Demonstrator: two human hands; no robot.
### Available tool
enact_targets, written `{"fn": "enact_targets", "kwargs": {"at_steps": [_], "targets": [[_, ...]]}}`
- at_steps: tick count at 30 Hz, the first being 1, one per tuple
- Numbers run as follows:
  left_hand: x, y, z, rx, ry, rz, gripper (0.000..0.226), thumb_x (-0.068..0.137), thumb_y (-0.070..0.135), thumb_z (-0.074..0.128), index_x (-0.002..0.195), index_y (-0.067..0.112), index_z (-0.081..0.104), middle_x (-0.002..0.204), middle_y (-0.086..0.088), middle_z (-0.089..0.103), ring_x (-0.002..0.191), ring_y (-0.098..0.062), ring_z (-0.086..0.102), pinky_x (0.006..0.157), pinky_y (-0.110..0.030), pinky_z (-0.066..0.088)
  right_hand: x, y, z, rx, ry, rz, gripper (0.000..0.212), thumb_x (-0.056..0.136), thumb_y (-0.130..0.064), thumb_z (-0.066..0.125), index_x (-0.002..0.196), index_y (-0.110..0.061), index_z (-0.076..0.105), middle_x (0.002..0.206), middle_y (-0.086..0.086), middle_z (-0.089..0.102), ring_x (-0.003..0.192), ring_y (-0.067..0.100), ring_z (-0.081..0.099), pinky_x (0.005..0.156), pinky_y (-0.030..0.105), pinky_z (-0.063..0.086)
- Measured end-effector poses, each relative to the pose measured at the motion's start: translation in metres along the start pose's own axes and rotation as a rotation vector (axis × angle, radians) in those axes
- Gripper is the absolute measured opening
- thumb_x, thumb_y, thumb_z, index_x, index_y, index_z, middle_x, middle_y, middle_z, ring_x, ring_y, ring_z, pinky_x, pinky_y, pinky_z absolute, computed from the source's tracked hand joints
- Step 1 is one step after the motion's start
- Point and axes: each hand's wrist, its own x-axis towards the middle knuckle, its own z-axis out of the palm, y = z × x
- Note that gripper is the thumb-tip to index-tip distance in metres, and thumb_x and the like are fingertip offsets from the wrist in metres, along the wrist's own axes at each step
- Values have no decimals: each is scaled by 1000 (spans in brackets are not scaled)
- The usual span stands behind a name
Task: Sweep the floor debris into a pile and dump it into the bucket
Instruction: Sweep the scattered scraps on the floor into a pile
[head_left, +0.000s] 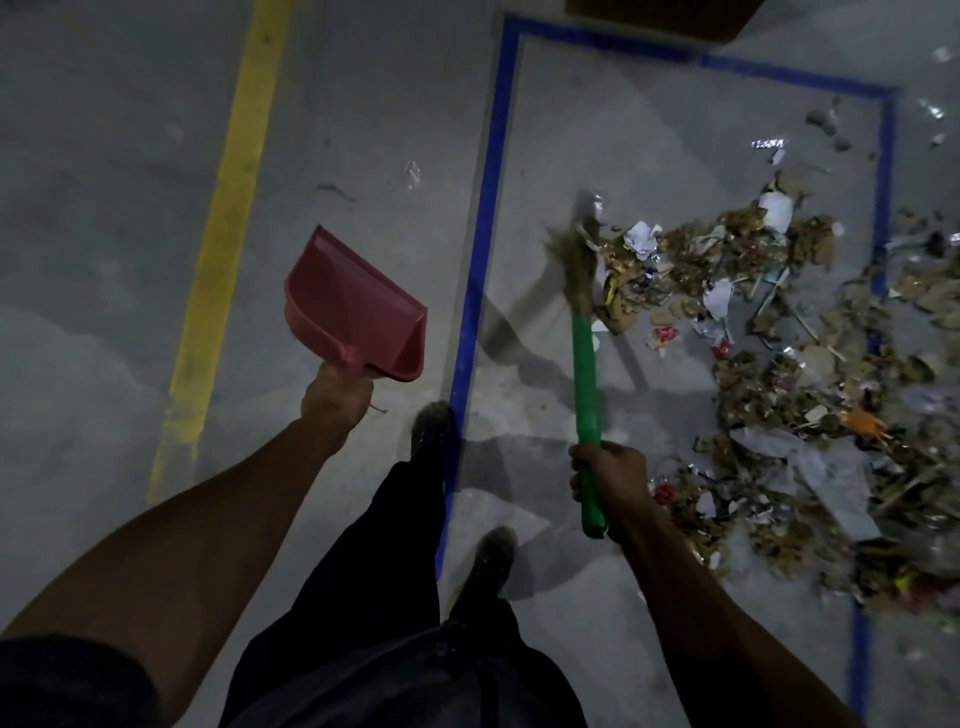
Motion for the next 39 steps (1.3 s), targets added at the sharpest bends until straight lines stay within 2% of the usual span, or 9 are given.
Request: {"fn": "enact_targets", "kwargs": {"at_steps": [6,14,18,22,26,29,32,35,39], "targets": [[7,6,-6,-25,-8,15,41,71,36,54,98,7,61,86,-20,68,80,-38,66,63,-34,48,-15,-17,43,13,-157,-110,10,86,3,61,95,7,63,71,17,58,47,20,54,41,28,45],[37,10,-26,-48,3,-28,34,78,32,58,101,6,60,86,-20,67,77,-38,65,60,-35,46,22,-78,135,-382,-221,-271,4,78,-7,66,76,-7,63,61,8,61,51,25,62,49,34,52],[58,14,-35,-68,-4,-55,38,75,33,55,102,7,60,87,-21,68,74,-37,65,55,-31,43,51,-117,177,-520,-250,-257,21,75,-14,69,92,-2,64,76,15,67,59,28,66,54,36,58],[73,26,-42,-68,6,-75,40,71,37,53,100,10,61,88,-22,68,81,-40,66,62,-40,52,75,-144,203,-268,-252,-49,20,81,-2,68,97,8,62,72,17,62,37,16,55,39,23,46],[83,37,-47,-78,-8,-68,39,71,36,54,98,9,63,87,-20,68,79,-38,66,60,-34,45,89,-154,195,58,-172,93,11,84,4,63,75,4,57,58,13,51,29,14,47,34,19,41],[88,44,-50,-96,-28,-53,37,67,31,55,95,7,64,87,-23,67,80,-40,66,60,-35,47,97,-157,168,160,-92,103,17,85,3,61,70,0,56,56,11,53,35,16,48,36,21,43],[87,53,-53,-123,-61,-35,39,66,27,58,97,2,62,78,-23,63,66,-34,61,56,-37,46,106,-157,136,276,-7,99,10,87,1,58,78,-2,54,60,11,53,39,15,50,35,22,42],[76,67,-57,-162,-63,-23,21,72,17,60,87,3,61,64,-11,56,56,-25,53,54,-30,41,100,-156,107,325,60,71,13,89,1,56,79,-4,52,61,11,50,34,13,48,34,19,41],[57,87,-63,-218,-66,23,7,78,12,62,78,6,58,60,-10,54,51,-22,49,52,-28,40,64,-141,86,339,51,22,5,89,5,58,85,3,56,61,13,50,34,13,49,36,20,43]]}}
